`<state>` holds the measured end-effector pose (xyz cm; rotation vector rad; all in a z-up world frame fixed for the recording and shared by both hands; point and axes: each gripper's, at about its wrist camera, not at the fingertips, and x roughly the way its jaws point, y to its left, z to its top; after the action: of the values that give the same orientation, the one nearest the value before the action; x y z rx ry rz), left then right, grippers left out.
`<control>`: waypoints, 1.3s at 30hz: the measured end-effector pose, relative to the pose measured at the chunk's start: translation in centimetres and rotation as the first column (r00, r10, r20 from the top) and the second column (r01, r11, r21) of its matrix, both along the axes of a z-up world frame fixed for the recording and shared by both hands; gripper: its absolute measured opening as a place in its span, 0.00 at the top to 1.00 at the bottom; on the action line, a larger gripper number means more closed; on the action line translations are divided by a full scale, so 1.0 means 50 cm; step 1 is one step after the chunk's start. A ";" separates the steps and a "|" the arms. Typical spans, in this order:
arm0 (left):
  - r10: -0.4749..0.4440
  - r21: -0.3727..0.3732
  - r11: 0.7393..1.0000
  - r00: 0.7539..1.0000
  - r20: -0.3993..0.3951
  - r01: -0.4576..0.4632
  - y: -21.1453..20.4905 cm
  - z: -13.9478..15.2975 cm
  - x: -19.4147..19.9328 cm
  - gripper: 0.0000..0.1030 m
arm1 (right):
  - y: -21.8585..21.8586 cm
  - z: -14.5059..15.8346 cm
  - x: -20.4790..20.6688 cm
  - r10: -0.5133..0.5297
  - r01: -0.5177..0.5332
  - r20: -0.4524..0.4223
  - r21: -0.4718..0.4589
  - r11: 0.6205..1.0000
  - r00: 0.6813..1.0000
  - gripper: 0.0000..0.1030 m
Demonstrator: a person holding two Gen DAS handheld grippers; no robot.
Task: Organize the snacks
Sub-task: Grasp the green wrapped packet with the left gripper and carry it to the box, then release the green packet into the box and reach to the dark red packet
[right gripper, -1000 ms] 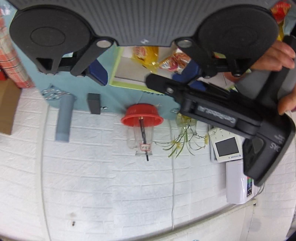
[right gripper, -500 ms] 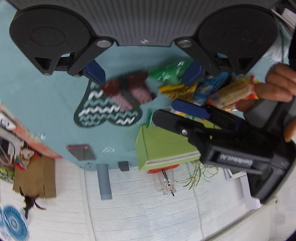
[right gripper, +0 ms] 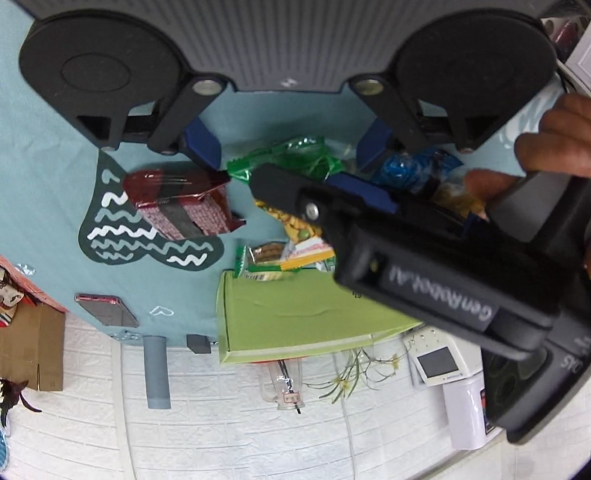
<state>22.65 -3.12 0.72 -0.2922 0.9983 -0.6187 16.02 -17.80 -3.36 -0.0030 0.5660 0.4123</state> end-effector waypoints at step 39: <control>0.229 0.011 0.972 0.950 0.210 -0.237 0.169 0.144 0.373 0.54 | 0.142 0.135 0.458 0.216 -0.210 0.084 -0.078 0.975 0.973 0.28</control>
<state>41.27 5.35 7.92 -0.3024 0.7593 -0.4061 38.93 -10.70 3.39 -0.1497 0.4901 0.5989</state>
